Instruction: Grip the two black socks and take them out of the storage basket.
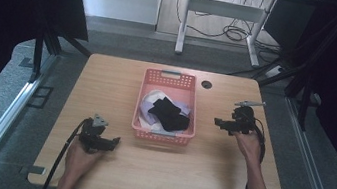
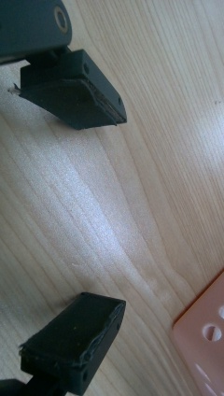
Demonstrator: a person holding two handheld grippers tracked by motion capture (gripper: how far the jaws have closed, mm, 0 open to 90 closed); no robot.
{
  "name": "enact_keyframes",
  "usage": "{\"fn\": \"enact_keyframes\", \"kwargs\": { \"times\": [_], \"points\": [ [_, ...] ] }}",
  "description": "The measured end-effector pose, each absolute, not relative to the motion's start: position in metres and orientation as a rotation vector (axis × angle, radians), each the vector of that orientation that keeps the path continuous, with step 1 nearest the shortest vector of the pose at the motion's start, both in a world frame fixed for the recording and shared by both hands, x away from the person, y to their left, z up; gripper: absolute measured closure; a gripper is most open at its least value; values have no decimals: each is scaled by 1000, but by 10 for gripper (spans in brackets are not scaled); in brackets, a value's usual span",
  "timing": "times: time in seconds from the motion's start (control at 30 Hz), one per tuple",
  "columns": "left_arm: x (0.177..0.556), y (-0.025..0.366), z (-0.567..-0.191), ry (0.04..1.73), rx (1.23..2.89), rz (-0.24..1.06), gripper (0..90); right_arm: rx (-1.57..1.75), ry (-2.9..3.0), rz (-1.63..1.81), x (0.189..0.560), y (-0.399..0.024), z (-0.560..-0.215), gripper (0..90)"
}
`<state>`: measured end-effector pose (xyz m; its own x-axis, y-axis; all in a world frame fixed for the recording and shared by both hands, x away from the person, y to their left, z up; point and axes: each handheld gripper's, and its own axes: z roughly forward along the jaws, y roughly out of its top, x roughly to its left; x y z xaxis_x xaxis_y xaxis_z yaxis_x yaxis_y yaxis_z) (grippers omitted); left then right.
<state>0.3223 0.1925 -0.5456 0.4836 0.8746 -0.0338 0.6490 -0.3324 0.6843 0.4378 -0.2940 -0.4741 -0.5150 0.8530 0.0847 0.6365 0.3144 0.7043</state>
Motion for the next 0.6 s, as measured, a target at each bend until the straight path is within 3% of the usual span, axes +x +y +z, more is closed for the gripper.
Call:
{"fn": "enact_keyframes", "kwargs": {
  "times": [0.6],
  "points": [
    [322, 193, -546, 1252, 2091, 455, 104, 1271, 2296, 950, 435, -288, -480, 45]
  ]
}}
